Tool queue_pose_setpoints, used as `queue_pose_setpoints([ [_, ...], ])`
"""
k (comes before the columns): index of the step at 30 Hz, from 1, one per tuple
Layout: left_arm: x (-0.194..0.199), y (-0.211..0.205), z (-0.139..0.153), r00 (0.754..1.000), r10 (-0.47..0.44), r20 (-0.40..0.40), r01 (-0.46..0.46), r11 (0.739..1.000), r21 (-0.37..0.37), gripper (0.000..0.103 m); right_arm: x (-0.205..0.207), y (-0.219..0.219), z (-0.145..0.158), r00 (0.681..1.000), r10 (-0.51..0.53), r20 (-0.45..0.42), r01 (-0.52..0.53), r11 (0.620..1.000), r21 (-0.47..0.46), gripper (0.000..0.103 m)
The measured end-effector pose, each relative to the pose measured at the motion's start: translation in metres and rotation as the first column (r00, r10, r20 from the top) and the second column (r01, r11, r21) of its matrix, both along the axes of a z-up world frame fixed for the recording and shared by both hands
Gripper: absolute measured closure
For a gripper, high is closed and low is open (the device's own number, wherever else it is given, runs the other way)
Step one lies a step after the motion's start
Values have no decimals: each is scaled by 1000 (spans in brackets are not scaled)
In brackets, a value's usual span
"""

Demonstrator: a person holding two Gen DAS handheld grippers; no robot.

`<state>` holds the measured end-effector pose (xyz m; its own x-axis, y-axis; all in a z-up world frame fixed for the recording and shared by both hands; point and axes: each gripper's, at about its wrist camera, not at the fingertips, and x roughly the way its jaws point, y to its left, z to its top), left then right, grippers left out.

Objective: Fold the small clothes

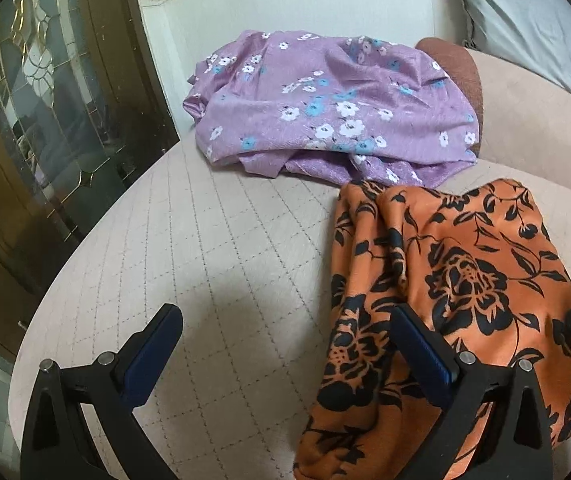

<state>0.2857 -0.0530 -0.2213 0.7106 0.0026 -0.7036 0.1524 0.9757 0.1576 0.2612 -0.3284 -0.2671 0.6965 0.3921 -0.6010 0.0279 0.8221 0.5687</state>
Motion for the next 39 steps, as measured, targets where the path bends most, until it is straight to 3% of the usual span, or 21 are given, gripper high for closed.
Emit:
queue_pose_setpoints([
  [3, 0, -3, -3, 1000, -8, -11, 8, 1000, 12, 0, 3, -7, -23, 999, -4, -53, 7, 998, 62, 77],
  [6, 0, -5, -7, 1000, -7, -17, 7, 1000, 24, 0, 3, -12, -24, 998, -3, -68, 9, 995, 94, 77],
  [15, 4, -6, -15, 999, 2, -40, 0, 999, 40, 0, 2, -2, -21, 999, 7, -50, -6, 1000, 12, 77],
  [39, 9, -4, -25, 996, 9, -86, -8, 1000, 12, 0, 3, 0, -22, 999, 13, -41, -14, 1000, -19, 77],
])
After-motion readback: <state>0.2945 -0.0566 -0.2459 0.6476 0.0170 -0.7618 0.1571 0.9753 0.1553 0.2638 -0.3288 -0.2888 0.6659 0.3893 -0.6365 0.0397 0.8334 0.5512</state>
